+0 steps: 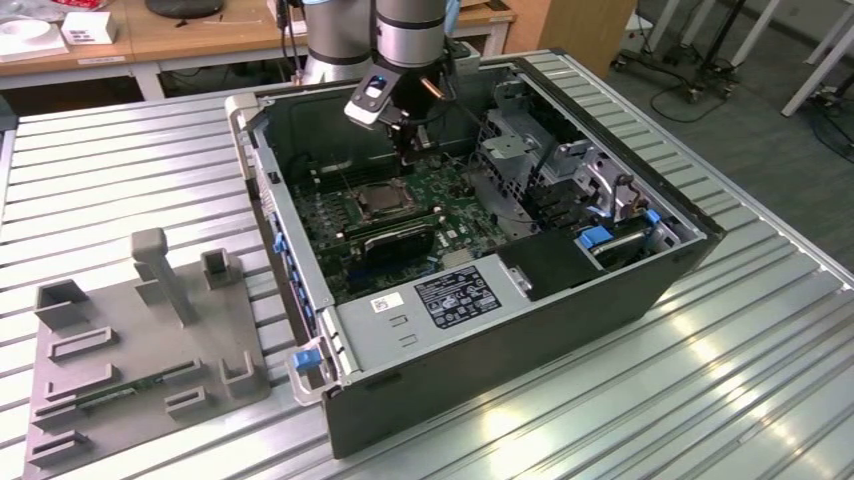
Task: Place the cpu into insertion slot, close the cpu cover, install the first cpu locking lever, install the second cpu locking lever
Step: 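Close the cpu cover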
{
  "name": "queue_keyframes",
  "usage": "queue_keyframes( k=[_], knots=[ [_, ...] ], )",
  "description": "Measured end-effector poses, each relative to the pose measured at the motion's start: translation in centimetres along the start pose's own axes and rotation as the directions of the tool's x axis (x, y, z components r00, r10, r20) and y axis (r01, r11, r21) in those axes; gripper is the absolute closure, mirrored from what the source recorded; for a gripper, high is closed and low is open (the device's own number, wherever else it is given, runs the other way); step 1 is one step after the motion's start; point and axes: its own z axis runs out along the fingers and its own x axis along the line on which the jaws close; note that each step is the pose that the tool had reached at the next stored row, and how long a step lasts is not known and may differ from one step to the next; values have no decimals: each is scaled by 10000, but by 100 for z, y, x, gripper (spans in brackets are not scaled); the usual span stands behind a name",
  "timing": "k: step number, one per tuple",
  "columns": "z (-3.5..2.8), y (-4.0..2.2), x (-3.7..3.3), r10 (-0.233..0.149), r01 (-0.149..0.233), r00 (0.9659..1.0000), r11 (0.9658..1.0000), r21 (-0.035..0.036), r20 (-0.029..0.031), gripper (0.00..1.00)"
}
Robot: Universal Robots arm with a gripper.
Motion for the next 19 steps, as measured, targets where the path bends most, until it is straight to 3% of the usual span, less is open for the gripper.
queue_keyframes(
  k=[13,15,19],
  knots=[
    [5,-5,0,-1,1,10000,10000,36,0,89],
    [11,-28,2,-2,2,10000,10000,35,-2,89],
    [21,-133,11,-1,1,10000,10000,37,2,89]
  ],
)
